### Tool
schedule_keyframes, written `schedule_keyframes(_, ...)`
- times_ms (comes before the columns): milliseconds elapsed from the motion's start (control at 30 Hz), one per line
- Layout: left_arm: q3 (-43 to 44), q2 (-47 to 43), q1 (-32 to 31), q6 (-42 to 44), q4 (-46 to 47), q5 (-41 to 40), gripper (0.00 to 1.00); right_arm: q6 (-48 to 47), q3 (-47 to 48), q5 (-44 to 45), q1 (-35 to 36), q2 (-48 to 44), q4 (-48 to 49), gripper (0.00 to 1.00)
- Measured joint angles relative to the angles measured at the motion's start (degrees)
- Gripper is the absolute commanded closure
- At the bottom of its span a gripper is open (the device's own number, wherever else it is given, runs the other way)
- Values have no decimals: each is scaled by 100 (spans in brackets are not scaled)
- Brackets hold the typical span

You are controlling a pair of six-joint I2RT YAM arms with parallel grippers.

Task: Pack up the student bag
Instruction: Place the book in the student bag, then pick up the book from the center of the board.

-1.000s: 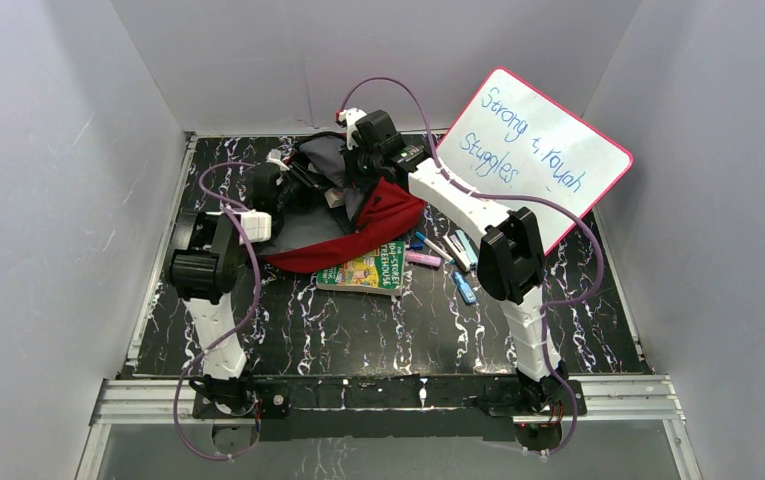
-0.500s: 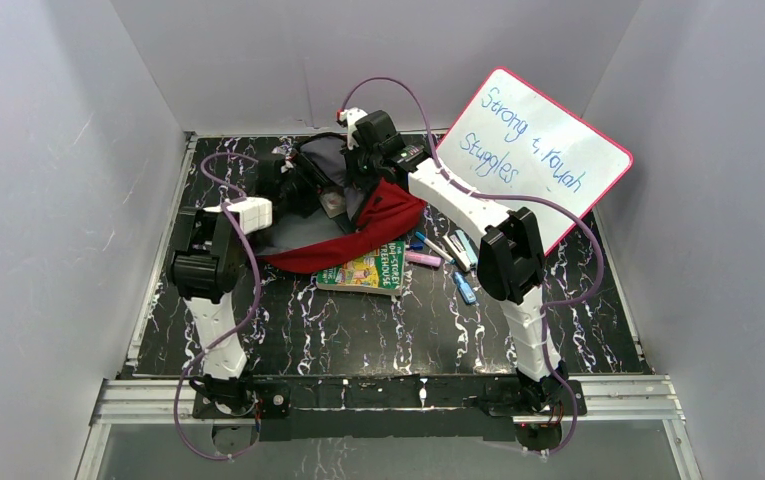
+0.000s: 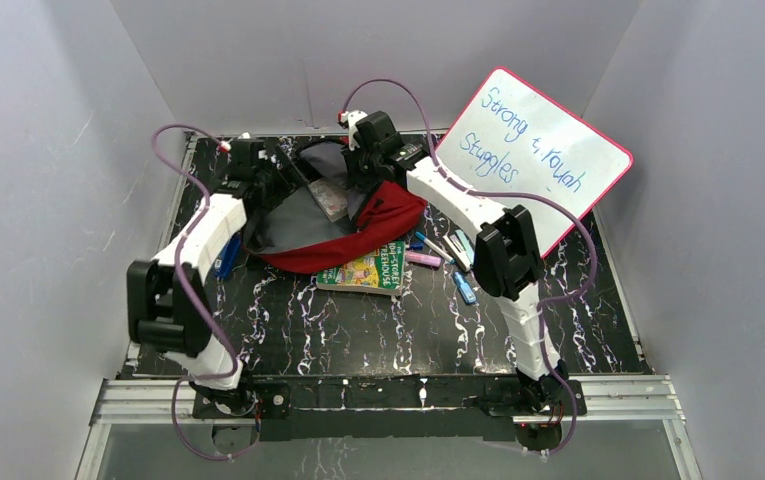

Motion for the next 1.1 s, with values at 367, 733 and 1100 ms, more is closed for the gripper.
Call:
schedule_keyframes(367,-1349,-2697,-20,916,-494,105,21,11,-1158,-216,-9,-678,-48,21)
schedule_keyframes(733,-2474,-3980,-944,1202,-1226,46,22,1622,-5427,468,-68,-4452,507,12)
schedule_keyframes(1100,-3014,-4444,-1156,1032,-1344,267,25,2697,-6815,-492,-188,-4454,1357,19)
